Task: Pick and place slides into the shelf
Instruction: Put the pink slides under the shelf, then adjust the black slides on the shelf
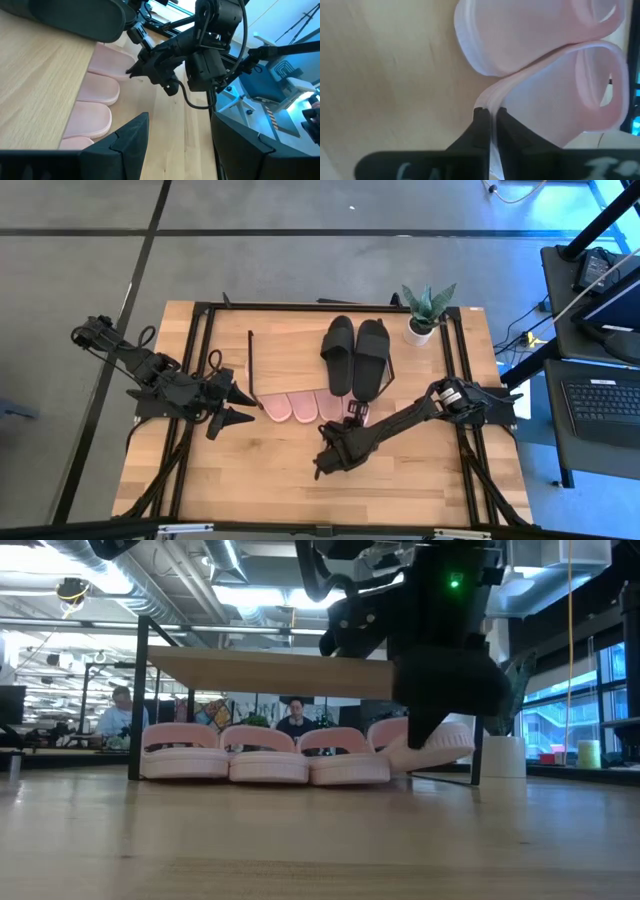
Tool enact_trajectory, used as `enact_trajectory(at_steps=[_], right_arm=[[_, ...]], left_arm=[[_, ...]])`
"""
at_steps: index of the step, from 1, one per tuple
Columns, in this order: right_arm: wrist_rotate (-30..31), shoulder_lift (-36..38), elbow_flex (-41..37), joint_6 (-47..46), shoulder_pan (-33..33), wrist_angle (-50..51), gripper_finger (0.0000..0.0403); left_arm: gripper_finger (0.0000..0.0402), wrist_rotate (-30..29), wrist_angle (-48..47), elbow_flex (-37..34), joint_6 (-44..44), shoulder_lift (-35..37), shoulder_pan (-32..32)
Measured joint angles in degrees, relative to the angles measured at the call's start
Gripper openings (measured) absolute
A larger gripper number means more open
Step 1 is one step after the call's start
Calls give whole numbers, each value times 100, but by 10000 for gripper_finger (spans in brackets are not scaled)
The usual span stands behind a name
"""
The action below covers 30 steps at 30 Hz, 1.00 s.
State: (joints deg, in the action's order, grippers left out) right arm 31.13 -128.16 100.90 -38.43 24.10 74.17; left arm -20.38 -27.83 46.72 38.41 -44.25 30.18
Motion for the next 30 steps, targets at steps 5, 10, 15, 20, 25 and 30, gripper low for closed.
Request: enact_trajectory(at_steps=[5, 10, 15, 20, 25, 30], right_arm=[[24, 0, 0, -109, -37, -7, 39], [5, 9, 0, -204, -32, -7, 55], [5, 9, 0, -307, -20, -3, 72], [5, 9, 0, -314, -16, 4, 109], [-295, 9, 64, -308, 35, 15, 153], [-415, 9, 358, -339, 166, 122, 174]], left_arm=[[205, 2, 0, 0, 0, 0, -1], [205, 5, 0, 0, 0, 1, -1], [205, 7, 0, 0, 0, 0, 2], [205, 7, 0, 0, 2, 0, 1], [205, 9, 0, 0, 2, 0, 1], [205, 9, 1, 0, 2, 0, 2]])
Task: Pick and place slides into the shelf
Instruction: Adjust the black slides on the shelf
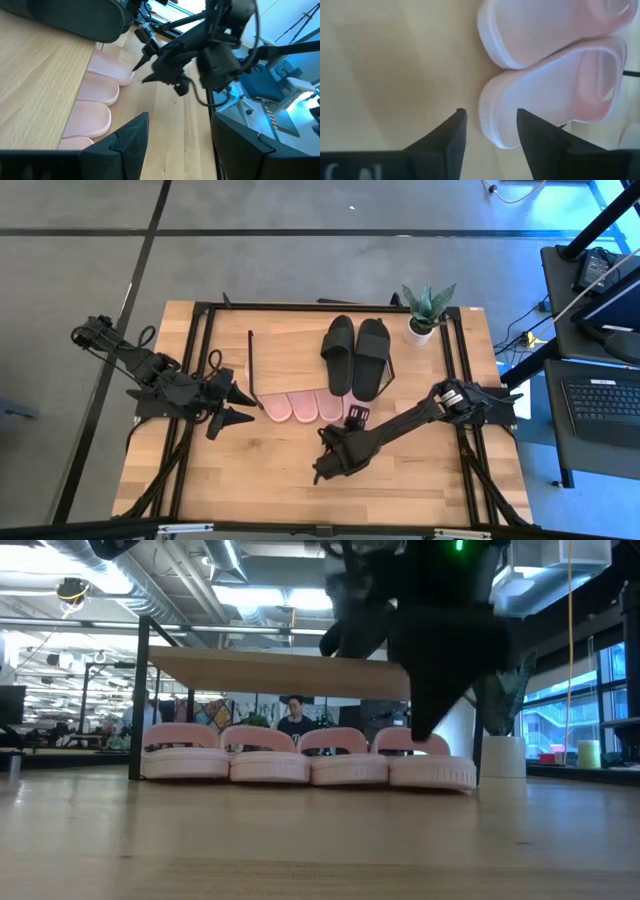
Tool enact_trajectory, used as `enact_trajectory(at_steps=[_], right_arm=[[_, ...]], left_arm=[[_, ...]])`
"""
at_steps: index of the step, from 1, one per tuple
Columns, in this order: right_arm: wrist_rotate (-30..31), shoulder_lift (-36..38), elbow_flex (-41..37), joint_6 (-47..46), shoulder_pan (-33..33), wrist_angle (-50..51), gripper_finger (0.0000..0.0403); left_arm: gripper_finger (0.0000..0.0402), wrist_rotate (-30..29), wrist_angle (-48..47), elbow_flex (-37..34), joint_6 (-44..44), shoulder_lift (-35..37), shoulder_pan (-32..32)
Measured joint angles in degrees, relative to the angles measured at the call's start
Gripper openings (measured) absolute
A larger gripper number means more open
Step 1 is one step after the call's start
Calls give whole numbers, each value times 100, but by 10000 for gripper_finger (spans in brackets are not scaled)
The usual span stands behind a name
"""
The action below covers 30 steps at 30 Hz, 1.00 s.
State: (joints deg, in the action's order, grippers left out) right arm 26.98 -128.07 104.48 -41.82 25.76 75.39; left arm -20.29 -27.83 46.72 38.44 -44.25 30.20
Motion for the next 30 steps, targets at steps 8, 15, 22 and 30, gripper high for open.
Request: enact_trajectory(at_steps=[8, 15, 22, 30], right_arm=[[-48, 0, 1343, -437, 343, 854, 177], [-290, 230, 3001, -569, 412, 1183, 177], [-239, 1201, 2565, -348, -121, 1047, 177], [451, 1532, 2575, 1657, -620, 854, 177]], left_arm=[[205, 2, 1, 0, 15, 0, -2], [205, 2, -1, 0, 22, 0, -2], [205, 0, 50, 4, 52, 0, -2], [205, -339, 41, 4, 50, -2, -2]])
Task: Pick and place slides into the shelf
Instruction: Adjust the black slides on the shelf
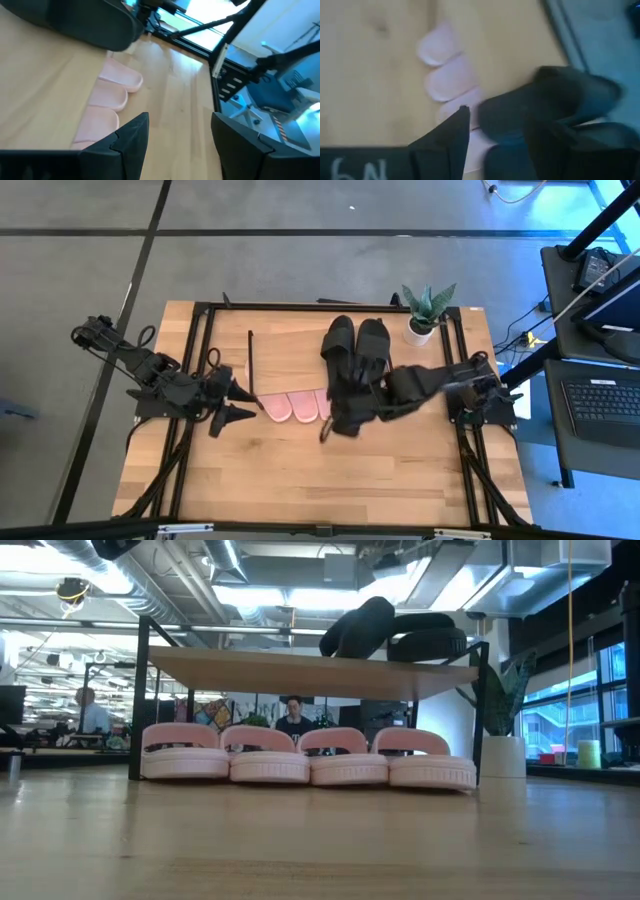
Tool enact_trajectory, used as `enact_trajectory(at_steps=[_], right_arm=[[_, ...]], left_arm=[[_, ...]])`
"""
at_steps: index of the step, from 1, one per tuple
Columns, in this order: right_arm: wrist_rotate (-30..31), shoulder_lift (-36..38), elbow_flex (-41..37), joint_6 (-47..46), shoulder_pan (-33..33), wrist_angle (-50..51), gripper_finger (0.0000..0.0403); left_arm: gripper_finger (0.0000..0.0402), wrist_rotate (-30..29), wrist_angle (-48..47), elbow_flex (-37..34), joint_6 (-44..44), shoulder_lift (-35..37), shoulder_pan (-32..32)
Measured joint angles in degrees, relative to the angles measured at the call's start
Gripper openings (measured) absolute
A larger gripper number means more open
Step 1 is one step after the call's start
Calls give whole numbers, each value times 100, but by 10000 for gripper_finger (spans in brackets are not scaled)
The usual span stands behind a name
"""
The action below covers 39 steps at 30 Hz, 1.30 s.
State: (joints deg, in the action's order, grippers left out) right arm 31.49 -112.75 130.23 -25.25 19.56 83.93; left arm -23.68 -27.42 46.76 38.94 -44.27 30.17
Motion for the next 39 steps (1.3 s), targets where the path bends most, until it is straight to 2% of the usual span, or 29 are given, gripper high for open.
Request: enact_trajectory(at_steps=[5, 11, 17, 20, 27, 32, 37, 39], right_arm=[[656, -30, -35, 677, -345, -35, 177], [804, -184, -44, 883, -876, -5, 177], [776, -258, -44, 620, -1353, 203, 177], [536, -254, -44, 605, -1499, 346, 177], [490, -256, -44, 860, -1444, 452, 177], [937, -247, -266, 938, -1353, 401, 177], [1095, -248, -842, 1017, -1283, 96, 177], [1333, -258, -1051, 1055, -1243, -67, 177]], left_arm=[[205, -480, -3, 0, -2, 0, -2], [205, -1188, -48, 0, -158, -46, -4], [205, -1281, -63, 0, -195, -110, -15], [205, -1272, -114, 0, -197, -182, -15], [205, -1265, -307, 0, -203, -363, -15], [205, -1267, -370, -2, -199, -419, -15], [205, -1266, -368, -2, -201, -443, -15], [205, -1268, -367, -2, -201, -440, -17]])
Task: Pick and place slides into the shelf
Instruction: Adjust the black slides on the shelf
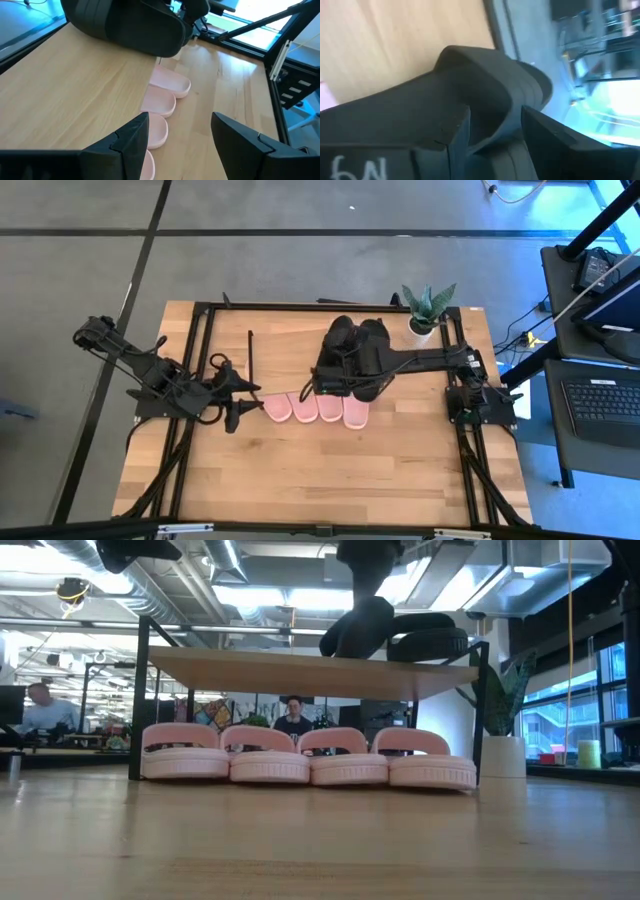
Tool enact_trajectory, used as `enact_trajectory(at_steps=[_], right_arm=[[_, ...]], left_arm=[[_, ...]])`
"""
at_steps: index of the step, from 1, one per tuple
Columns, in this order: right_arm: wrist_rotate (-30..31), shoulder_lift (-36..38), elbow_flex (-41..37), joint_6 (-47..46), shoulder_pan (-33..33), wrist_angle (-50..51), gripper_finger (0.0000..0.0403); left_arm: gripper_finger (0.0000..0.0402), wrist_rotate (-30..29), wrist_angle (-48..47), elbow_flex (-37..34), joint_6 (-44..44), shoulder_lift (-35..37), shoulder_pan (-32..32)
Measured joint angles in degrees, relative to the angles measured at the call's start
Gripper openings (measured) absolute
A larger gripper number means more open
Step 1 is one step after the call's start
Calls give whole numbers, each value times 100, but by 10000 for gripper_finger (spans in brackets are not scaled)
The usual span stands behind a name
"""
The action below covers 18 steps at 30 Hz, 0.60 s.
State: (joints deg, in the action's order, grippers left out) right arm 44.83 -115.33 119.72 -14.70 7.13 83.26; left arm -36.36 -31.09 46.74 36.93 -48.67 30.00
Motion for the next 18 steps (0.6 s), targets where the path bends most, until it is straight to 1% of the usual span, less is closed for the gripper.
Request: enact_trajectory(at_steps=[3, 5, 8, 13, 18], right_arm=[[338, 4, -239, -9, 27, -182, 177], [353, 0, -357, -77, 25, -210, 174], [373, 7, -426, -156, 8, -231, 158], [410, 11, -448, -162, -44, -240, 102], [421, 13, -441, -170, -128, -247, 26]], left_arm=[[205, 0, 2, 0, 0, -4, 2], [205, 0, -1, 0, 0, -4, 2], [205, 0, 0, 0, -2, -4, 1], [205, -11, 0, 0, -7, -4, 0], [205, -63, 0, 0, -14, -4, 2]])
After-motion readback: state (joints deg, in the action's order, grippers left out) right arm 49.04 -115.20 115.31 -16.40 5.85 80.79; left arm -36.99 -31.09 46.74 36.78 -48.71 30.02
